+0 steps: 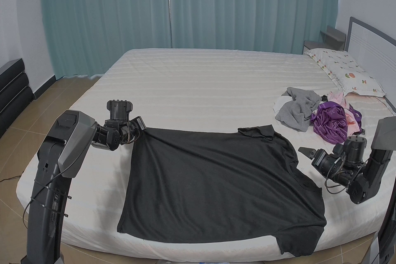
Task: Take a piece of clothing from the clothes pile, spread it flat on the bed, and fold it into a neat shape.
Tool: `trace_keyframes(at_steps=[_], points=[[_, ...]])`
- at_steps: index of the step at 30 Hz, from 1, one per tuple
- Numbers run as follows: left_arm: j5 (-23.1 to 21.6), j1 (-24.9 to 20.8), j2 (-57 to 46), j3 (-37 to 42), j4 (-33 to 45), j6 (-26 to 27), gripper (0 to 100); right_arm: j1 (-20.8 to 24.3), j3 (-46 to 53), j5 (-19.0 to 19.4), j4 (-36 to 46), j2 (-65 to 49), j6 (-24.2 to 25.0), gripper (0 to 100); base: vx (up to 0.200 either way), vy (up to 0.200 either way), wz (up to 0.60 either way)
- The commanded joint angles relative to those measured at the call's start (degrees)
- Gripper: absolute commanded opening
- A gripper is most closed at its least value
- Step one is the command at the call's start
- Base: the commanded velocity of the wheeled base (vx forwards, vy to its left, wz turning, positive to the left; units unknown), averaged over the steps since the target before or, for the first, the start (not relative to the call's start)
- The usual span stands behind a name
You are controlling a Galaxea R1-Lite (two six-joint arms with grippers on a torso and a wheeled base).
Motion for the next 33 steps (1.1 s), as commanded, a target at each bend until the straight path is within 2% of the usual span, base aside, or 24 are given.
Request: trace_keyframes(at_steps=[1, 2, 4, 8, 12, 19, 21, 23, 29, 32, 33], points=[[1.1, 0.6, -1.0, -1.4, 0.6, 0.1, 0, 4.7, -18.7, -3.5, 15.2, 5.7, 0.0, 100, 0.000, 0.000, 0.00], [1.2, 1.0, -1.2, -1.3, 0.9, 0.1, 0, 5.5, -24.2, -3.6, 20.2, 7.0, 0.3, 100, 0.000, 0.000, 0.00], [1.4, 1.1, -1.3, -1.2, 0.9, 0.1, 0, 6.5, -28.7, -3.6, 23.6, 8.5, 0.3, 100, 0.000, 0.000, 0.00], [1.6, 1.5, -1.3, -1.1, 0.9, 0.1, 0, 7.0, -36.0, -3.8, 28.0, 11.9, 0.3, 100, 0.000, 0.000, 0.00], [1.6, 1.8, -1.2, -0.7, 0.9, 0.1, 0, 7.8, -43.7, -5.7, 31.9, 15.9, -0.2, 100, 0.000, 0.000, 0.00], [1.6, 1.7, -1.1, -0.6, 0.9, 0.1, 0, 8.0, -51.8, -7.0, 36.5, 19.6, -6.5, 100, 0.000, 0.000, 0.00], [1.6, 1.7, -1.1, -0.5, 0.9, 0.1, 0, 7.9, -55.7, -9.4, 37.7, 21.8, -8.6, 100, 0.000, 0.000, 0.00], [1.6, 1.6, -1.1, -0.4, 0.9, 0.1, 0, 7.6, -57.8, -10.5, 38.3, 22.8, -10.3, 100, 0.000, 0.000, 0.00], [1.6, 1.3, -0.9, -0.3, 1.0, 0.0, 0, 7.5, -58.6, -10.7, 38.1, 25.0, -15.2, 100, 0.000, 0.000, 0.00], [1.6, 1.3, -0.8, -0.2, 1.1, 0.0, 0, 7.6, -59.0, -10.9, 38.1, 25.5, -15.8, 100, 0.000, 0.000, 0.00], [1.6, 1.3, -0.8, -0.2, 1.1, 0.0, 0, 7.5, -59.3, -11.0, 37.9, 25.8, -16.0, 0, 0.000, 0.000, 0.00]])
